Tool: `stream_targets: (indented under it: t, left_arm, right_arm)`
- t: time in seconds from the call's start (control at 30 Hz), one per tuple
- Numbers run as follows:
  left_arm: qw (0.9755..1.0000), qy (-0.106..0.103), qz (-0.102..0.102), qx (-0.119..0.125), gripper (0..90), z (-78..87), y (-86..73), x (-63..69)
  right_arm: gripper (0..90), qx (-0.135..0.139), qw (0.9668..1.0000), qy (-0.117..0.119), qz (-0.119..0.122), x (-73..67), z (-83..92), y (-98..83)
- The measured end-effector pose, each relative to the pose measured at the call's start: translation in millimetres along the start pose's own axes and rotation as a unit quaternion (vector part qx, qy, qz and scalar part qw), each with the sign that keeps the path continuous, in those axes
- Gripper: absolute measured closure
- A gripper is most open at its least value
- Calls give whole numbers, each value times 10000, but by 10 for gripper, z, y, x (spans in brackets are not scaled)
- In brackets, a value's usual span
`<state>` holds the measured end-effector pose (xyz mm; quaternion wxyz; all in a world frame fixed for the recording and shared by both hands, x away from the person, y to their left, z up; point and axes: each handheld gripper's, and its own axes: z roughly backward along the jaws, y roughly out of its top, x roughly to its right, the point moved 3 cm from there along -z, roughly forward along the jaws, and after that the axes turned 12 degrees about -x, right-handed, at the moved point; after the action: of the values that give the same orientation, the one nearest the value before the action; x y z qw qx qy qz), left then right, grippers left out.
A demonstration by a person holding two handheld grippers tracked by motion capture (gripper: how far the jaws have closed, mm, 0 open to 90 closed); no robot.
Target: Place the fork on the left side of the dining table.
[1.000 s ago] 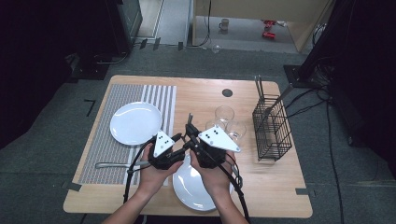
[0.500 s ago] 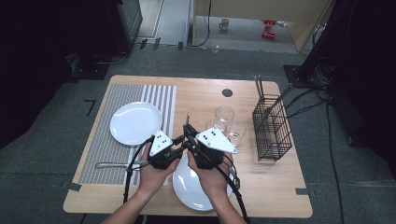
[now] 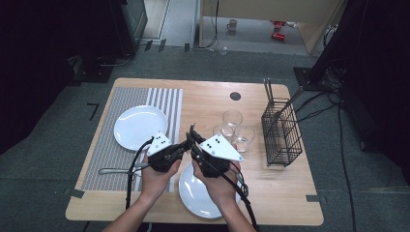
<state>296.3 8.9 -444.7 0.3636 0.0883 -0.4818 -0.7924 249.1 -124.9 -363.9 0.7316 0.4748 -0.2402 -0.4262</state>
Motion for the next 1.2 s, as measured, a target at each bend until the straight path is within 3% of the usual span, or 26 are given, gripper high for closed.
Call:
stream_targets:
  t: [0.1, 0.27, 0.53, 0.7, 0.8, 0.97, 1.2]
  left_arm:
    - [10000, -93, -11, 11, 893, 15, 6, -10]
    - [9995, -289, -45, 125, 893, 72, 50, 10]
    - [9987, -507, -57, 34, 894, 45, 28, 11]
    - [9986, -519, -87, 9, 879, 34, 18, 12]
    - [9986, -467, -231, 11, 775, 58, 27, 23]
    - [9988, -444, -201, 83, 663, 106, 54, -10]
    - [9974, -587, -366, 216, 600, 223, 99, -59]
  right_arm:
    - [819, -19, 9999, 104, 101, 15, -22, -30]
    - [818, -384, 9986, 259, 271, 37, -173, -154]
    - [840, -231, 9987, 420, 189, 66, -201, -207]
    - [855, -204, 9990, 313, 247, 67, -198, -230]
    - [856, -183, 9993, 282, 169, 93, -187, -230]
    - [856, -160, 9997, 141, 121, 155, -153, -216]
    - [856, -219, 9997, -3, 56, 232, -135, -233]
